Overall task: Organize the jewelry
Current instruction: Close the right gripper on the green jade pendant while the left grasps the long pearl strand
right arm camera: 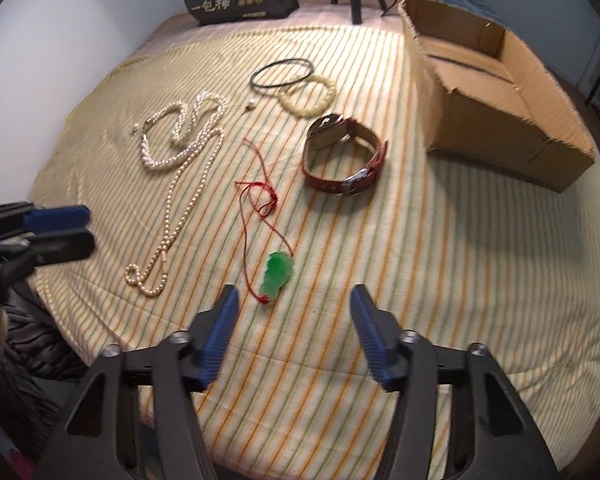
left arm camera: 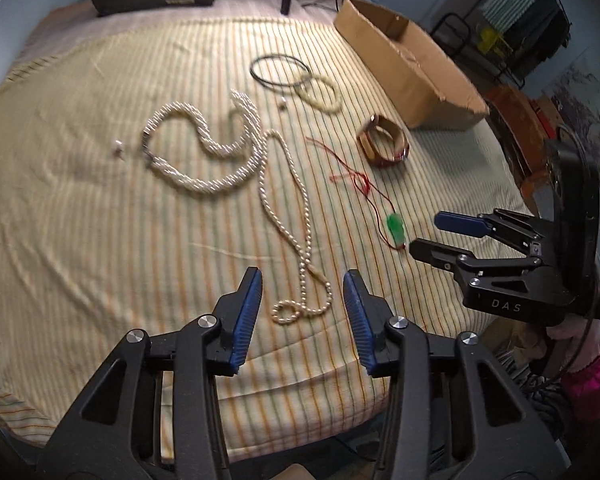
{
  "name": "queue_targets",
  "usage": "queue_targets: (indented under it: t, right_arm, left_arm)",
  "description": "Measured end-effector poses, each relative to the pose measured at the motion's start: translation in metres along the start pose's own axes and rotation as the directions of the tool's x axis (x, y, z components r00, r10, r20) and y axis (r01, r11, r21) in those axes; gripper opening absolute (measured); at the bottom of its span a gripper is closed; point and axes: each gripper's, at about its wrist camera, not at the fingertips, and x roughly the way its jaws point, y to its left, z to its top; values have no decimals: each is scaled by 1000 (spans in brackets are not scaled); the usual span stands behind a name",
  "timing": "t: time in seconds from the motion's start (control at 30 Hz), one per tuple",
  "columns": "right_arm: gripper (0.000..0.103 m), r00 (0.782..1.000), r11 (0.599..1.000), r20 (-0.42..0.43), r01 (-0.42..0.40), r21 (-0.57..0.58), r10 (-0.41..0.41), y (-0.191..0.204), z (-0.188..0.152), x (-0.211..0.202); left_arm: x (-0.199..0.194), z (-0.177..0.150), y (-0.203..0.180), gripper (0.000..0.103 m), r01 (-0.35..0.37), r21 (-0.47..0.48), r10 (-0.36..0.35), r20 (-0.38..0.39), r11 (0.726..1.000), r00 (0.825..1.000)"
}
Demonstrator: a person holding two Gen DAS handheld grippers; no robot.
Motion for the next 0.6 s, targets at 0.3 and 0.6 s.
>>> queue_targets:
  t: [0.3, 0.6]
  right_arm:
    - [37, 999, 1000, -35, -24, 16, 25, 1, 8, 20]
    - [27, 998, 1000, -52, 29, 1, -29, 7, 21, 35]
  left_arm:
    - [10, 4, 10, 39, 13, -55, -15, -30, 998, 999]
    - [26, 6, 14, 38, 9, -84, -14, -61, 996, 998]
